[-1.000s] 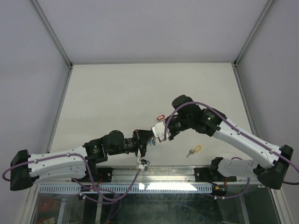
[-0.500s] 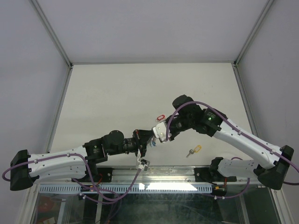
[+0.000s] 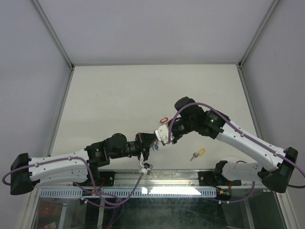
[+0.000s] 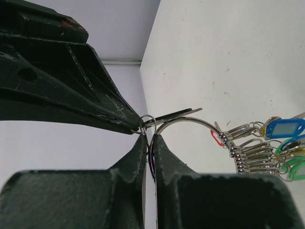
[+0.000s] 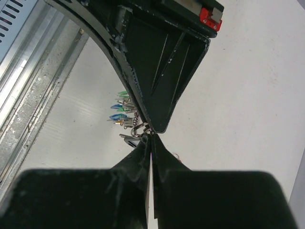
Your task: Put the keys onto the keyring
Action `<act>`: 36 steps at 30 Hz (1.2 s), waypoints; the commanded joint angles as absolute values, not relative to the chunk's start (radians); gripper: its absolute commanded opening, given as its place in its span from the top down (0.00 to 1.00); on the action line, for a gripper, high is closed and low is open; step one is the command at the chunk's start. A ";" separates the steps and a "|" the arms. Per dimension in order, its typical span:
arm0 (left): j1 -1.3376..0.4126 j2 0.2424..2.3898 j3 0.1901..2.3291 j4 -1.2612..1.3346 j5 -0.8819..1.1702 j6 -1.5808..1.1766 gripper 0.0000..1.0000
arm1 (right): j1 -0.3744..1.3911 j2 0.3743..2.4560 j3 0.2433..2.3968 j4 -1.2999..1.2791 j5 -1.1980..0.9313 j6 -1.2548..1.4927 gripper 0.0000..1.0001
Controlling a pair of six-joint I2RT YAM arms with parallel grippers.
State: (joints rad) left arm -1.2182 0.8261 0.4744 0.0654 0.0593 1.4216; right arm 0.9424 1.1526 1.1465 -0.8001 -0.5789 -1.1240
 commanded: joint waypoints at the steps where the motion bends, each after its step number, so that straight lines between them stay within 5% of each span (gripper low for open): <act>1: -1.227 0.801 0.511 0.135 0.118 1.433 1.00 | 0.957 1.161 1.196 -0.766 -0.645 -1.118 1.00; 36: -1.287 0.778 0.503 0.061 0.060 1.546 1.00 | 0.988 1.129 1.213 -0.849 -0.566 -1.114 1.00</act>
